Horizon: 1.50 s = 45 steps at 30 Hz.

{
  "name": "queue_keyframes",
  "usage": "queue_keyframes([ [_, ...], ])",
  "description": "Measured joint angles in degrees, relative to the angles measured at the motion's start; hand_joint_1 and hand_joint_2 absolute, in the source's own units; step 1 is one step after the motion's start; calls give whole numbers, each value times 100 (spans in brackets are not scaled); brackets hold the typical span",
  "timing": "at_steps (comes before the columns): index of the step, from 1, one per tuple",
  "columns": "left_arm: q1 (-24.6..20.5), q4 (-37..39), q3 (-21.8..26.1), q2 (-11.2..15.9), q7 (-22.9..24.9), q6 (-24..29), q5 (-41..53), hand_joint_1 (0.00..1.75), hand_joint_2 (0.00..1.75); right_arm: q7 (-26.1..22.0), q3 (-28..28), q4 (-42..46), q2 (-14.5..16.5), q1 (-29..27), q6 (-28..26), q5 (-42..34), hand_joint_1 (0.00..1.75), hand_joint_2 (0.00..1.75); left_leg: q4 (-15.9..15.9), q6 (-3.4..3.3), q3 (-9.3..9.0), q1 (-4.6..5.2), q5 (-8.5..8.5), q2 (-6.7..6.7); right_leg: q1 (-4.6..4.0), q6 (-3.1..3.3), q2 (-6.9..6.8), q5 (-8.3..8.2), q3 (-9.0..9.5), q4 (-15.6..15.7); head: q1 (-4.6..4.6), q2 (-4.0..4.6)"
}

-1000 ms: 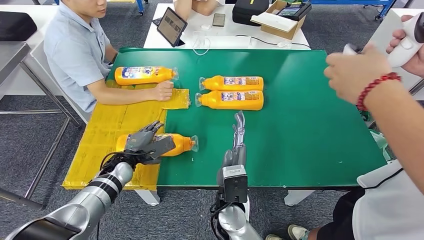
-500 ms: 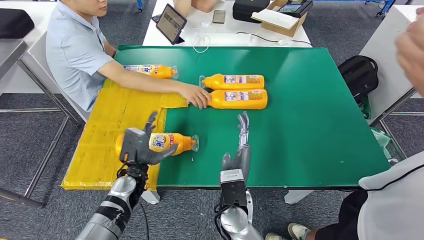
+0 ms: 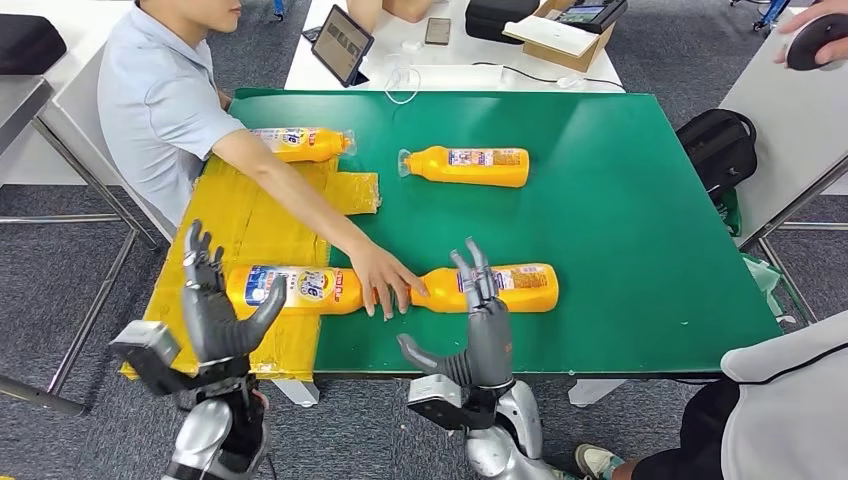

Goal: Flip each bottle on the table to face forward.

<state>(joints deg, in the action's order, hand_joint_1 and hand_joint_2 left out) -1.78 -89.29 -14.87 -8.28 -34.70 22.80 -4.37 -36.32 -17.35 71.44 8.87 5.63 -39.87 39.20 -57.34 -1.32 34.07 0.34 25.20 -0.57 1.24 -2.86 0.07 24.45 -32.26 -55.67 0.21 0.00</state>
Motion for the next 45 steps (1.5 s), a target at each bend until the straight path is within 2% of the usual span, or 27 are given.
queue_keyframes([
  [4, 542, -662, 73, 31, -74, 248, -29, 0, 175, 608, 432, -646, -297, 181, -2, 1327, 0, 175, 0, 0, 2, 0, 0, -2, 0, 0, 0, 0, 0, 0, 1, 0],
  [7, 835, -1007, 139, 32, -120, 426, 92, 0, 175, 1052, 562, -1168, -509, 374, 22, 1710, 0, 175, -1, 0, 2, 0, 0, -4, 0, -1, -1, -1, -1, 0, 1, 0],
  [10, 947, -1167, 160, 32, -112, 602, 309, 0, 175, 1352, 571, -1706, -685, 584, 72, 1817, 0, 175, -1, 0, 2, 0, -1, -3, -1, -1, -1, -1, -1, 0, 2, 0],
  [17, 885, -1195, 103, 32, 1, 914, 683, 0, 175, 1654, 551, -2776, -885, 1141, 153, 1828, 0, 175, -1, -1, 0, 0, -2, -2, -1, -2, 0, -3, 0, 0, 1, 0],
  [26, 506, -969, -132, 62, 213, 1082, 1083, 0, 175, 2485, 287, -3910, -979, 2056, 37, 2706, 0, 175, -3, -1, -5, 0, -3, 0, 0, -3, 1, -4, 4, 0, 1, 0],
  [34, 371, -792, -287, 119, 597, 802, 1098, 0, 175, 2865, 166, -4419, -966, 2507, 652, 2809, 0, 175, -3, -1, -15, 0, -3, 1, 0, -3, 1, -4, 10, 0, 2, 0],
  [41, 356, -717, -354, 153, 714, 678, 1106, 0, 175, 3043, 89, -4582, -942, 2659, 855, 2874, 0, 175, -3, -1, -27, 0, -3, 3, 0, -3, 1, -5, 22, 0, 1, 0],
  [42, 356, -714, -366, 159, 762, 622, 1126, 0, 175, 3121, 79, -4600, -933, 2691, 961, 2903, 11, 175, -3, -1, -32, 0, -3, 4, 0, -3, 2, -5, 25, 0, 1, 0],
  [43, 355, -712, -382, 164, 806, 572, 1156, 0, 175, 3199, 70, -4615, -923, 2732, 1097, 2929, 45, 175, -3, -1, -37, 0, -3, 5, 0, -3, 2, -5, 29, 1, 1, 0],
  [45, 349, -694, -423, 173, 883, 490, 1229, 0, 175, 3332, 49, -4643, -902, 2826, 1443, 2980, 132, 175, -3, -1, -47, 0, -2, 8, 0, -3, 2, -5, 35, 2, 1, 0],
])
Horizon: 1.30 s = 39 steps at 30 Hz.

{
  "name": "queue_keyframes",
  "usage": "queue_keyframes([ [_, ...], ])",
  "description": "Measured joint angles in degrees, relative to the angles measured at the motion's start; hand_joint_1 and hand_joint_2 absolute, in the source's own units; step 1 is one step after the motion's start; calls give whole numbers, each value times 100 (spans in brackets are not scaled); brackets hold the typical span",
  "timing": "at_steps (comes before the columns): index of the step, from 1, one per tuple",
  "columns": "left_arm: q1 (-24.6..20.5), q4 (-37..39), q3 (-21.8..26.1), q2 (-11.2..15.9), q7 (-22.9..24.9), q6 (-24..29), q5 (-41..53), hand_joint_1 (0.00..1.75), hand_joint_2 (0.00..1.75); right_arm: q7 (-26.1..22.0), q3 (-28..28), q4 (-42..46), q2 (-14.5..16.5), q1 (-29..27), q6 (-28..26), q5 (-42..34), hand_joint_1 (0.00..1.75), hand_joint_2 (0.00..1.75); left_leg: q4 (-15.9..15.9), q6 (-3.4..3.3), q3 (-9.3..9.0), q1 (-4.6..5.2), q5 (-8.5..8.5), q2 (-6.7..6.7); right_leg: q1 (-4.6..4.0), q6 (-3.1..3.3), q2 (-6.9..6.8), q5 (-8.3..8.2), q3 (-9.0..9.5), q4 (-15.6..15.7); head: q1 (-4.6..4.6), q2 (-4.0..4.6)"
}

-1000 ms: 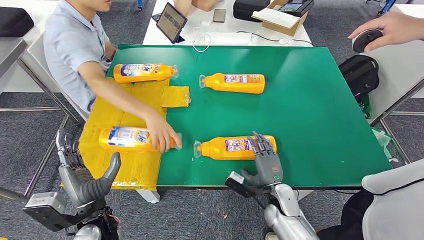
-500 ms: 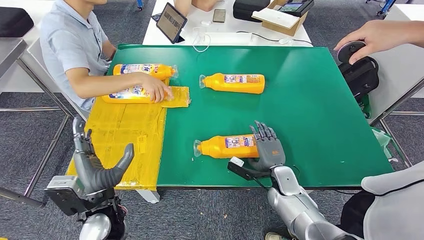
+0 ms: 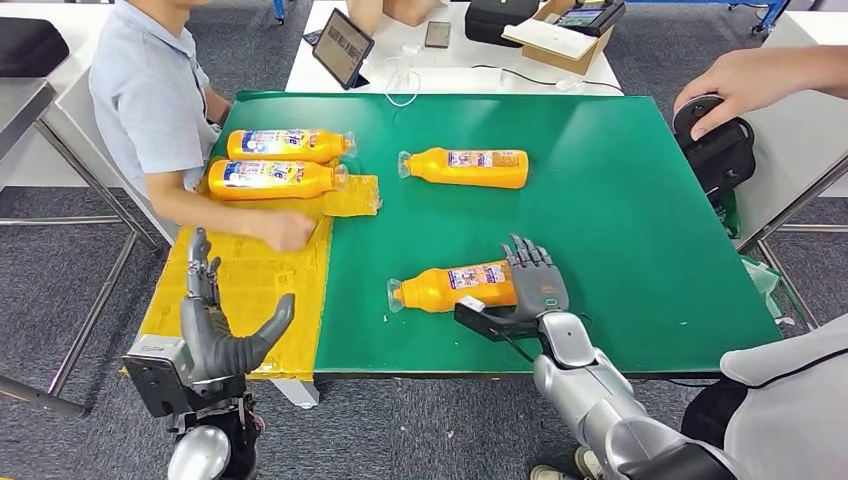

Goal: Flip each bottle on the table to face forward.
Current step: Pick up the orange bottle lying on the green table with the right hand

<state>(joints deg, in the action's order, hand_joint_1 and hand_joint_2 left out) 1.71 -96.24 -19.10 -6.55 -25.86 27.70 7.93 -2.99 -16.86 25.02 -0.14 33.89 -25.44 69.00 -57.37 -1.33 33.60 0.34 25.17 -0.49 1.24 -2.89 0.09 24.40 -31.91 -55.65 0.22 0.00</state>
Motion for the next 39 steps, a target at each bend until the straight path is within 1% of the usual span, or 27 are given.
queue_keyframes([
  [1, -5, 13, -22, 3, 30, -37, 26, 0, 175, 44, -15, -14, 9, 46, 177, 19, 164, 175, 0, 0, -3, 0, 0, 1, 0, 0, 0, 0, 2, 0, 1, 0],
  [2, -11, 28, -42, 7, 55, -74, 41, 0, 175, 71, -32, -30, 17, 82, 341, 30, 175, 175, 0, 0, -5, 0, 0, 1, 0, 0, 0, 0, 3, 1, 1, 0],
  [5, -38, 74, -89, 16, 113, -178, 52, 0, 175, 87, -82, -84, 27, 161, 646, 37, 175, 175, 0, -3, -6, 0, -2, 0, 0, -2, 0, -2, 4, 1, 1, 0],
  [9, -92, 127, -115, 32, 164, -275, 38, 0, 175, 32, -118, -142, 28, 245, 818, -24, 175, 175, -1, -5, -9, 0, -5, -1, 0, -4, 0, -5, 7, 1, 1, 0],
  [11, -106, 150, -139, 43, 179, -310, 18, 0, 175, -146, -108, -155, 27, 261, 901, -222, 175, 175, -1, -5, -11, 0, -5, -1, 0, -4, 0, -5, 8, 1, 0, 0],
  [16, -136, 197, -187, 63, 186, -333, -15, 0, 175, -785, 102, -177, 14, 253, 1142, -950, 175, 175, -1, -5, -13, 0, -3, 6, -1, -4, 4, -5, 8, 2, -1, 0],
  [18, -146, 213, -195, 66, 186, -335, -19, 0, 175, -882, 179, -179, 12, 246, 1161, -1045, 175, 175, 0, -4, -14, 0, -2, 12, -1, -4, 8, -5, 7, 2, 0, 0],
  [24, -171, 250, -199, 69, 186, -335, -23, 0, 175, -944, 298, -180, 14, 235, 1199, -1104, 175, 175, 0, -4, -25, -1, -2, 18, -2, -3, 10, -5, 8, 3, 0, 0],
  [26, -175, 257, -199, 69, 186, -335, -23, 0, 175, -1052, 347, -180, 15, 223, 1218, -1244, 175, 175, 1, -4, -29, -1, -2, 18, -2, -3, 10, -5, 8, 3, 0, 0],
  [28, -176, 261, -201, 72, 186, -334, -24, 0, 175, -1323, 461, -179, 22, 192, 1236, -1560, 175, 175, 1, -4, -31, -1, -2, 20, -2, -3, 13, -5, 17, 3, -1, 0],
  [30, -171, 262, -202, 76, 186, -329, -36, 0, 175, -1739, 636, -162, 59, 120, 1225, -2005, 175, 175, 1, -4, -32, -1, -1, 22, -2, -3, 22, -6, 27, 3, -1, 0],
  [33, -126, 266, -199, 80, 251, -356, -196, 0, 175, -2467, 939, -12, 203, -112, 1109, -2791, 175, 175, 1, -4, -30, -1, -1, 25, -3, -4, 29, -6, 26, 2, 0, 0],
  [35, -48, 306, -197, 73, 413, -432, -453, 0, 175, -2834, 1116, 238, 347, -361, 974, -3304, 175, 175, 1, -3, -22, -2, -1, 25, -4, -4, 29, -6, 18, 1, 1, 0],
  [37, 60, 411, -198, 48, 599, -495, -770, 0, 175, -3036, 1235, 620, 501, -664, 832, -3796, 175, 175, 2, -3, -8, -3, -1, 24, -5, -4, 28, -6, 5, 0, 1, 0],
  [39, 182, 560, -228, 17, 693, -496, -1043, 0, 175, -3106, 1281, 1109, 644, -1009, 677, -4272, 175, 175, 2, -2, 10, -4, -2, 19, -5, -4, 27, -6, -10, -1, 1, 0],
])
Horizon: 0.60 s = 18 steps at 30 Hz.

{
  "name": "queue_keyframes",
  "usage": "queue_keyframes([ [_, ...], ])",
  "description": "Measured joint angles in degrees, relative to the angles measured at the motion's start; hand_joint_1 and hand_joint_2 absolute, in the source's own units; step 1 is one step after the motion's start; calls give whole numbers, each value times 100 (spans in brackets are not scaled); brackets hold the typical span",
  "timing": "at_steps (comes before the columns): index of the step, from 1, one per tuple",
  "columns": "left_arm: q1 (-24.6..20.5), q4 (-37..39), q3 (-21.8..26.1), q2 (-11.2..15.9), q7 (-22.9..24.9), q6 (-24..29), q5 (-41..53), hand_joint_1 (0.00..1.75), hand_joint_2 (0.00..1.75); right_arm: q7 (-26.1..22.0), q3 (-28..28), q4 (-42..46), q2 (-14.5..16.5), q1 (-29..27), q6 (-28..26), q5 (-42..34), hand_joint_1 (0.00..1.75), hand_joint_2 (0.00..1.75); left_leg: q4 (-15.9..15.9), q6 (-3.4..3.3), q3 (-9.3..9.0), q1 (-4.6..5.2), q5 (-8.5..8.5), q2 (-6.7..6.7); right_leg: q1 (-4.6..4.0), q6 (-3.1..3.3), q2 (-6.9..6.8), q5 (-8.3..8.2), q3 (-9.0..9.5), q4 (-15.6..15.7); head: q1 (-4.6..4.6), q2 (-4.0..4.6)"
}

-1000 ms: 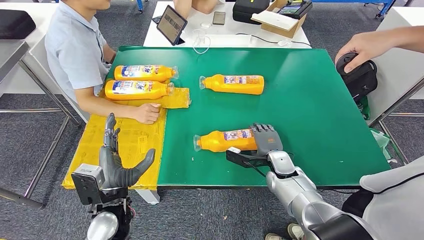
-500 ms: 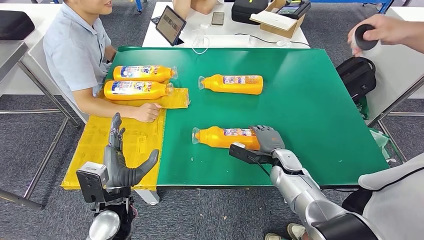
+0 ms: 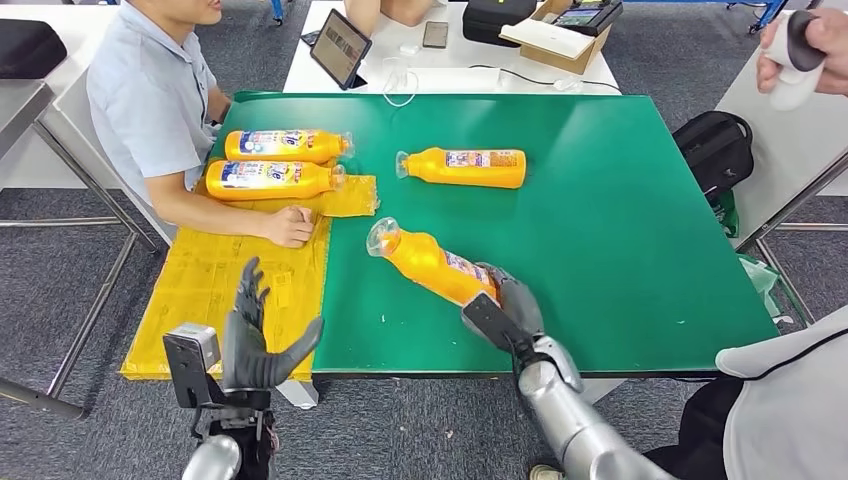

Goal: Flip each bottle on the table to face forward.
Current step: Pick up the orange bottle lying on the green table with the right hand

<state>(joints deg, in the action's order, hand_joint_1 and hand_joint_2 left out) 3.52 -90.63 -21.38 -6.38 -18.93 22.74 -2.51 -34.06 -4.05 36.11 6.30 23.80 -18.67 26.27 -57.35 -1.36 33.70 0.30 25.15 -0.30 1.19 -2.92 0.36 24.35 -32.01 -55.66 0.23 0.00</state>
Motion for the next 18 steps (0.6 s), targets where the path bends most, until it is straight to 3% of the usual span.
queue_keyframes([
  [3, 162, 211, -143, -12, 20, 73, -272, 0, 175, -12, -8, 814, 164, -484, -251, -566, 175, 175, 0, 0, 25, 0, -1, -5, 1, 0, -2, 1, -20, -1, 1, 0],
  [8, 269, 364, -458, 35, -2, 19, -356, 0, 175, -27, -215, 1723, 285, -962, -431, -867, 175, 175, 0, -1, 45, 2, 1, -5, 3, 0, -2, 1, -34, 2, -1, 0],
  [13, 303, 287, -843, 205, -123, -449, -467, 0, 175, -114, -699, 2079, 433, -1161, -512, -834, 175, 175, 1, -1, 47, 2, 2, 0, 2, 0, -1, 1, -40, 2, -2, 0],
  [18, 269, 132, -1008, 283, -335, -482, -461, 0, 175, -182, -1473, 2068, 714, -1262, -449, -854, 175, 175, 2, 2, 48, -5, 0, -2, -3, 2, -1, 3, -46, 0, -1, 0],
])
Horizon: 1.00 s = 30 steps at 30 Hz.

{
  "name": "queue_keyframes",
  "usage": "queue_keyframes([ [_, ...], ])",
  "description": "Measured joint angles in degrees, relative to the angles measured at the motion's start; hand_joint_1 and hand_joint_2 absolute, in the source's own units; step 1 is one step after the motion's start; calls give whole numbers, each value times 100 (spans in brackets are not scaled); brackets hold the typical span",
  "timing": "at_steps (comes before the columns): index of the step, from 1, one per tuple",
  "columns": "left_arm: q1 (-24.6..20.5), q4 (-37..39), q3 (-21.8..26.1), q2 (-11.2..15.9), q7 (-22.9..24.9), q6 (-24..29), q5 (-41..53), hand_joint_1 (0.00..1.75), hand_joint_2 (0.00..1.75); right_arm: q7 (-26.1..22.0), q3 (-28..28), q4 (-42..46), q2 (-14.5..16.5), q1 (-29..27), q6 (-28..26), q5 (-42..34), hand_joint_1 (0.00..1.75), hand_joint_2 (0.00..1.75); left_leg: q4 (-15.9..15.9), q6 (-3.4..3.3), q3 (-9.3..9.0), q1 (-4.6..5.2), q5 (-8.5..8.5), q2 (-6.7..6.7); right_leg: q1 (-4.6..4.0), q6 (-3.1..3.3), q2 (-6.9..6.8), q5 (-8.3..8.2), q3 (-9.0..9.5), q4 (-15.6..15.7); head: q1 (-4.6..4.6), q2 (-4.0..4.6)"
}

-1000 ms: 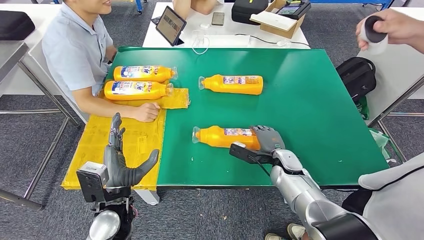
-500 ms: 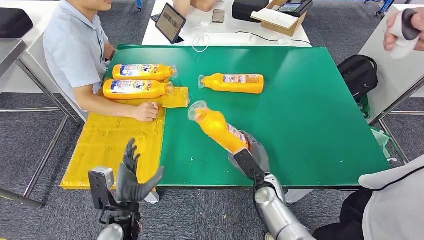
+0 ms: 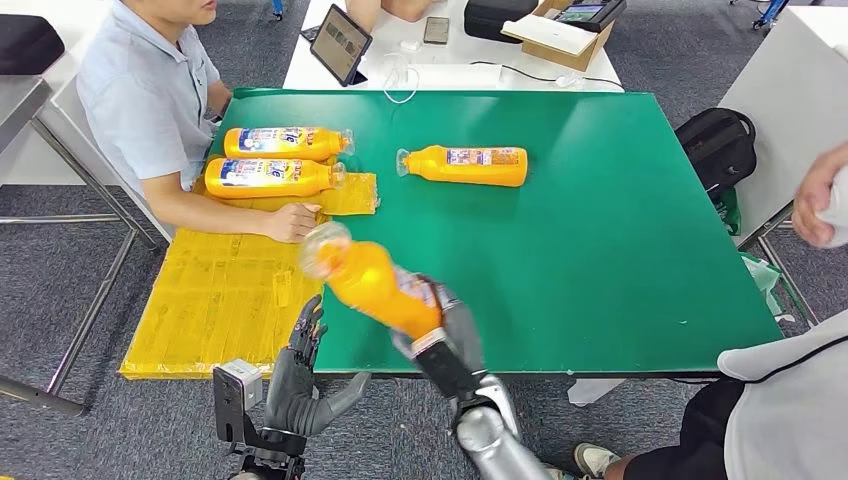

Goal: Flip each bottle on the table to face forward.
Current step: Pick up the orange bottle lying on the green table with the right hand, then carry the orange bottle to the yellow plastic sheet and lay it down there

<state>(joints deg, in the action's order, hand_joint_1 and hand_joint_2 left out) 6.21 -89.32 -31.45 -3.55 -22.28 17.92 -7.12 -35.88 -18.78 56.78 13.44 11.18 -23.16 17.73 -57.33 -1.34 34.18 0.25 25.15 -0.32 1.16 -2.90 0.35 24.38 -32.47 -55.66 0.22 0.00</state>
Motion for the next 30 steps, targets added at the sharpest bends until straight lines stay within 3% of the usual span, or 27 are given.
queue_keyframes([
  [12, -187, -51, -105, 0, -75, 10, -54, 0, 175, -123, -925, -637, 429, 205, -43, -265, 175, 175, 0, -1, 5, 3, -1, -4, 4, 0, -1, 0, 0, 1, -2, 0],
  [20, -353, -51, -92, -45, -137, 69, -184, 0, 175, -203, -1333, -1295, 491, 481, -54, -399, 175, 175, 0, -1, 5, 2, -1, -1, 3, -1, -1, -1, -1, -1, -2, 0],
  [21, -354, -50, -86, -52, -142, 112, -215, 10, 175, -208, -1378, -1345, 495, 506, -48, -421, 175, 175, 0, 0, 6, 2, -1, 0, 3, -1, 0, -1, -2, -1, -2, 0],
  [24, -358, -47, -53, -81, -184, 251, -306, 141, 175, -198, -1546, -1462, 512, 581, -21, -515, 175, 175, 0, 0, 10, 2, -1, -1, 3, 0, -1, -1, -5, -1, -3, 0],
  [25, -356, -47, -38, -86, -210, 284, -334, 175, 175, -192, -1609, -1490, 516, 603, -14, -554, 175, 175, 0, 0, 10, 2, -1, -1, 3, 0, -1, -1, -6, -1, -3, 0],
  [28, -320, -52, 18, -92, -291, 333, -437, 175, 175, -175, -1798, -1564, 524, 670, -5, -675, 175, 175, 0, 0, 11, 2, -1, -1, 3, 0, 0, -1, -7, 0, -3, 0],
  [30, -271, -80, 58, -92, -313, 334, -491, 175, 175, -165, -1903, -1608, 530, 708, -13, -741, 161, 175, 0, 0, 11, 2, -1, -1, 3, 0, -1, -1, -7, 0, -2, 0],
])
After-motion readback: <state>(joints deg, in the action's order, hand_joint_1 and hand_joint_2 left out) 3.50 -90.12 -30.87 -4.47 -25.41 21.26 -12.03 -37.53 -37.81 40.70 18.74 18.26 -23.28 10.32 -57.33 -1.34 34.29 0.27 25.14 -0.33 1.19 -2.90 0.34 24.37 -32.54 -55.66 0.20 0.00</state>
